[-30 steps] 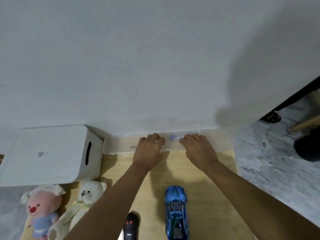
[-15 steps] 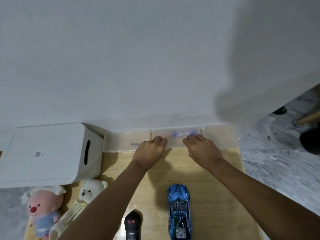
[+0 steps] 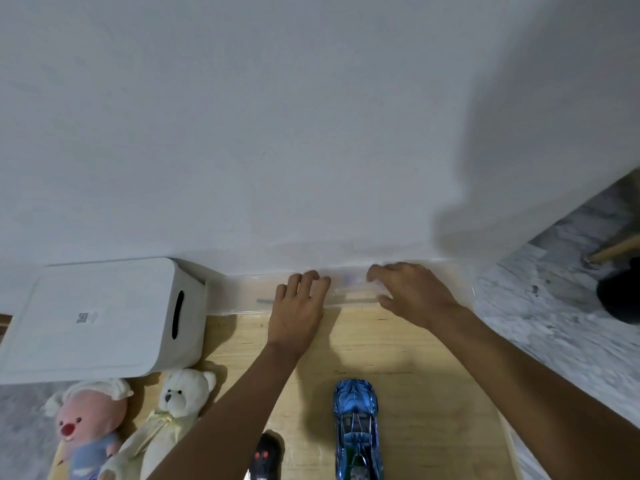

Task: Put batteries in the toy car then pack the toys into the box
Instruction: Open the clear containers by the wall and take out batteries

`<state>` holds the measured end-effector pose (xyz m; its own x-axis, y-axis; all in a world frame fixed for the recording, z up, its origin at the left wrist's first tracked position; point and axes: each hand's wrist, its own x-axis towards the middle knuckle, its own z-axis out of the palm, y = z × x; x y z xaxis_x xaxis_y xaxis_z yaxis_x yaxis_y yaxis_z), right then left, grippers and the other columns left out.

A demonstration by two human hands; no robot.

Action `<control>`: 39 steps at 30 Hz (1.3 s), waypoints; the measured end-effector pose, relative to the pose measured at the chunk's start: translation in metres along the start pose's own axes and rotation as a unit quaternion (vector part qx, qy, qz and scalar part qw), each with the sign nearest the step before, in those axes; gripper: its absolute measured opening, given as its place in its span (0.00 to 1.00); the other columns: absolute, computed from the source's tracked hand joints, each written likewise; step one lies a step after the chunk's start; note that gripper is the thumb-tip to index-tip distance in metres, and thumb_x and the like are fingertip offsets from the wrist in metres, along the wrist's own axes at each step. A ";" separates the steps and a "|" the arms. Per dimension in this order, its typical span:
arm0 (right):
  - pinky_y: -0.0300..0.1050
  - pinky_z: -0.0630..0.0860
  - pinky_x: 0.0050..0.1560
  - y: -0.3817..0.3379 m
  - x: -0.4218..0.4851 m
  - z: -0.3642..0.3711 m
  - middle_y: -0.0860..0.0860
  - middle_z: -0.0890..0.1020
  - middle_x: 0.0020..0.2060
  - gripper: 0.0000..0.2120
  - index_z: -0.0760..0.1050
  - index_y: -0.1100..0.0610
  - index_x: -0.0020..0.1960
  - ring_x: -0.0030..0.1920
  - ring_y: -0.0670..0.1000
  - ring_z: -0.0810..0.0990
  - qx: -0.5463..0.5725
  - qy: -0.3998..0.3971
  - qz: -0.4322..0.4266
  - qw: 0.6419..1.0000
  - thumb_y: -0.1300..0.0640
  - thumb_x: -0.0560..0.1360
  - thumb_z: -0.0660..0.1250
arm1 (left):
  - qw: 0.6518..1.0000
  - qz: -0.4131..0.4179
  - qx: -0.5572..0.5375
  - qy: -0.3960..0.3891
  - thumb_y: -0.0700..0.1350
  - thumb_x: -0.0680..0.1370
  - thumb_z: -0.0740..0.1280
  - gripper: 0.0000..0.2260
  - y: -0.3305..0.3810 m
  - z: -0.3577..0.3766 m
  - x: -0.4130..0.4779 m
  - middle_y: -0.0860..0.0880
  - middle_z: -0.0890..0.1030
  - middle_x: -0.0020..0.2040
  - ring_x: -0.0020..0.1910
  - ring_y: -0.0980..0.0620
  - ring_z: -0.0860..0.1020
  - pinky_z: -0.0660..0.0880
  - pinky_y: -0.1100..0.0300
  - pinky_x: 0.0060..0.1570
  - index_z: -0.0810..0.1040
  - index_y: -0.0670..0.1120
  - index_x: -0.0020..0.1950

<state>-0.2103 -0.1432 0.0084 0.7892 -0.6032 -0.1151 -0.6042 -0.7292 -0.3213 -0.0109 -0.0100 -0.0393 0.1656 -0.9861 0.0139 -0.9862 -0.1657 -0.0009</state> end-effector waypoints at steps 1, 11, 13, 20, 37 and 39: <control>0.48 0.77 0.48 0.002 0.000 -0.004 0.47 0.82 0.51 0.12 0.74 0.48 0.57 0.50 0.55 0.79 0.040 0.021 0.019 0.999 0.54 0.75 0.70 | 1.000 -0.010 -0.002 0.000 0.38 0.66 0.77 0.31 0.001 0.000 -0.001 0.44 0.75 0.64 0.56 0.41 0.75 0.76 0.48 0.48 0.71 0.49 0.67; 0.45 0.79 0.38 -0.004 0.000 0.015 0.49 0.81 0.40 0.08 0.80 0.56 0.51 0.38 0.50 0.80 0.085 0.287 0.061 0.952 0.62 0.73 0.76 | 0.999 -0.046 -0.018 0.018 0.43 0.68 0.79 0.54 0.005 0.000 -0.009 0.41 0.59 0.80 0.73 0.40 0.67 0.74 0.45 0.60 0.48 0.55 0.84; 0.46 0.79 0.37 -0.008 -0.006 0.024 0.50 0.80 0.40 0.08 0.78 0.56 0.52 0.39 0.51 0.80 0.091 0.275 0.063 0.955 0.62 0.75 0.73 | 0.999 -0.048 -0.017 0.017 0.46 0.67 0.81 0.55 0.004 -0.001 -0.008 0.41 0.59 0.80 0.72 0.40 0.67 0.74 0.46 0.60 0.48 0.55 0.84; 0.53 0.81 0.50 -0.027 0.020 0.049 0.52 0.85 0.53 0.14 0.80 0.54 0.62 0.55 0.57 0.82 0.031 0.048 0.037 0.998 0.61 0.76 0.69 | 0.998 -0.045 -0.009 0.030 0.44 0.67 0.81 0.55 0.003 0.000 -0.009 0.41 0.60 0.79 0.71 0.41 0.67 0.75 0.46 0.58 0.50 0.55 0.84; 0.49 0.73 0.41 -0.019 0.019 0.021 0.50 0.75 0.42 0.05 0.65 0.55 0.48 0.43 0.56 0.76 0.095 -0.101 0.068 0.988 0.62 0.76 0.60 | 0.999 -0.036 -0.002 0.035 0.46 0.66 0.81 0.56 0.000 0.002 -0.008 0.41 0.60 0.79 0.69 0.41 0.69 0.75 0.48 0.56 0.48 0.55 0.84; 0.48 0.74 0.43 -0.013 0.017 0.015 0.49 0.78 0.43 0.03 0.68 0.53 0.47 0.44 0.57 0.77 0.051 -0.082 0.105 0.990 0.57 0.75 0.62 | 0.999 -0.036 0.000 0.035 0.46 0.66 0.81 0.56 0.000 0.001 -0.008 0.41 0.60 0.79 0.68 0.41 0.69 0.75 0.48 0.56 0.49 0.55 0.84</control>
<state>-0.1878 -0.1390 -0.0034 0.6602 -0.6714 -0.3366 -0.7487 -0.5526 -0.3661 -0.0121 -0.0018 -0.0408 0.2355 -0.9683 0.0839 -0.9717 -0.2361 0.0022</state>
